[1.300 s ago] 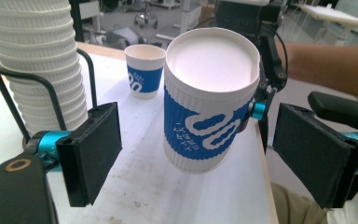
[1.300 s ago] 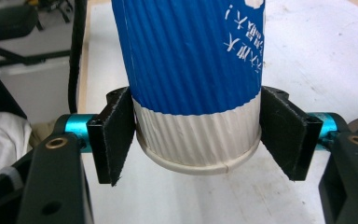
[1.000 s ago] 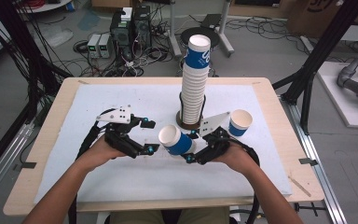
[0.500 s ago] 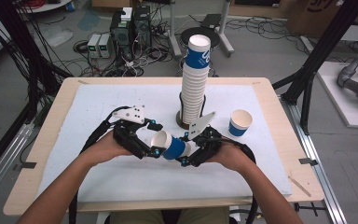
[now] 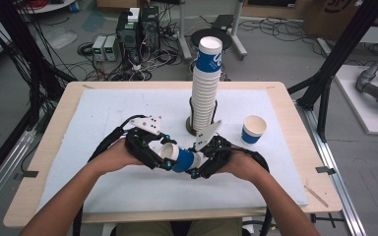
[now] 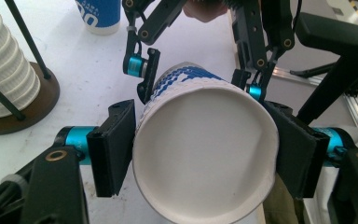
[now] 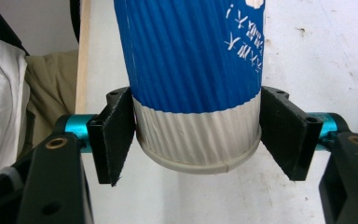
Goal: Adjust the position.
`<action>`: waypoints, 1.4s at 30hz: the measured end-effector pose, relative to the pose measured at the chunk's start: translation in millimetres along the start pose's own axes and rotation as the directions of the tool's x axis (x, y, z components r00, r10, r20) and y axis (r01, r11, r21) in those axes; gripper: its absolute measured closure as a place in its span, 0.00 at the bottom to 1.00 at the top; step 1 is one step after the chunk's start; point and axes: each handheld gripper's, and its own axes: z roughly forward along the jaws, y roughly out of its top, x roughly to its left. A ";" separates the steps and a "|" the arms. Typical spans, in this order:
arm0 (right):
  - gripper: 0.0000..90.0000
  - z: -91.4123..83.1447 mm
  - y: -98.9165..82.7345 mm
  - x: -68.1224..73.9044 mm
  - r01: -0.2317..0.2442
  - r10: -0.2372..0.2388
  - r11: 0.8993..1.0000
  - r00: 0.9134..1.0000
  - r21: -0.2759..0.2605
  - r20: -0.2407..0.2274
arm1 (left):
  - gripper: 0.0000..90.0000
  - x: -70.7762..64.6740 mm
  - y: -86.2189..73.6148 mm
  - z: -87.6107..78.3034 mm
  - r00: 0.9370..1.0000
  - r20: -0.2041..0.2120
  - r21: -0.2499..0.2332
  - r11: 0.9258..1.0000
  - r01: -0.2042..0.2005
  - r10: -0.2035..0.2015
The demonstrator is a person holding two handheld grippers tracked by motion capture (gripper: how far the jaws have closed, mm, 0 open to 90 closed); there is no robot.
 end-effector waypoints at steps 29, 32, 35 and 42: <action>0.21 -23.1 -39.7 0.0 -0.185 0.202 0.893 0.979 -0.411 -0.004 | 0.34 7.2 -42.2 -13.7 0.999 -0.050 -0.295 0.955 -0.014 -0.001; 0.21 -23.1 -45.8 4.5 -0.181 0.206 0.873 0.978 -0.452 0.007 | 0.34 7.1 -47.0 -14.3 0.998 -0.055 -0.337 0.941 -0.017 -0.001; 0.21 -22.5 -53.4 8.7 -0.183 0.221 0.852 0.975 -0.491 0.019 | 0.34 6.1 -53.2 -14.2 0.998 -0.058 -0.385 0.923 -0.019 -0.003; 0.21 -17.6 -68.0 14.2 -0.211 0.269 0.818 0.963 -0.536 0.031 | 0.34 2.8 -62.4 -10.0 0.999 -0.044 -0.442 0.897 -0.011 -0.010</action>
